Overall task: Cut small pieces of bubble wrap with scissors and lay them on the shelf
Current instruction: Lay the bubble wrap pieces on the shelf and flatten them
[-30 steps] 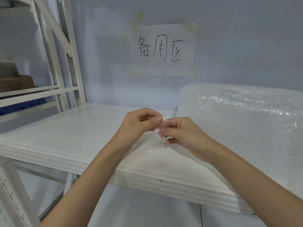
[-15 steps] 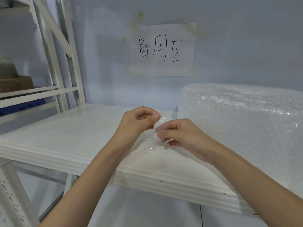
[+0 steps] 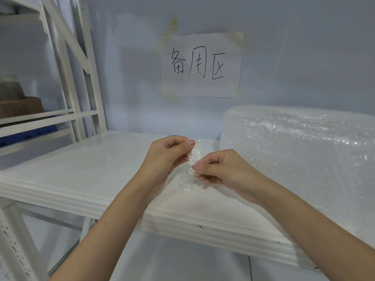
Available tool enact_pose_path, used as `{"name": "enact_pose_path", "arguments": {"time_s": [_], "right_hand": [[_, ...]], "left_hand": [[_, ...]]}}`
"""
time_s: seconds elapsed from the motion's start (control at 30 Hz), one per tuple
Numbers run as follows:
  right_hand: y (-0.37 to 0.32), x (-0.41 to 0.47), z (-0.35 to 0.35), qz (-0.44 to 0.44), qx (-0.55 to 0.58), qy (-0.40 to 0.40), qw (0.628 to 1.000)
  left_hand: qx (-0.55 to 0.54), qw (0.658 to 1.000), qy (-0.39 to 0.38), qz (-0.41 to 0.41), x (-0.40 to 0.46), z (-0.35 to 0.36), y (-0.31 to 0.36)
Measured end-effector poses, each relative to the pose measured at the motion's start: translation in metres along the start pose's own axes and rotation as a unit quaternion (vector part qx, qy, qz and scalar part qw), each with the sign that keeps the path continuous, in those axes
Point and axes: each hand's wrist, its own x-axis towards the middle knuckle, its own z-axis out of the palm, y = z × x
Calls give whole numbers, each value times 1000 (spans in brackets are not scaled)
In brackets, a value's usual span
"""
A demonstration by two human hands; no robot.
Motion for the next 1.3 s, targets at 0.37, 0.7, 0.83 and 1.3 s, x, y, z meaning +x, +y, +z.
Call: {"name": "enact_pose_path", "arguments": {"time_s": [0.37, 0.7, 0.83, 1.3], "right_hand": [[2, 0, 0, -13, -23, 15, 1000], [5, 1, 2, -46, -56, 51, 996], [5, 1, 0, -34, -45, 26, 998], [0, -2, -6, 53, 92, 27, 994]], "left_hand": [[-10, 1000, -16, 4, -1, 1, 2], [2, 1000, -17, 10, 0, 2, 1], [6, 1000, -21, 10, 0, 2, 1], [-9, 1000, -17, 14, 1, 0, 0]]}}
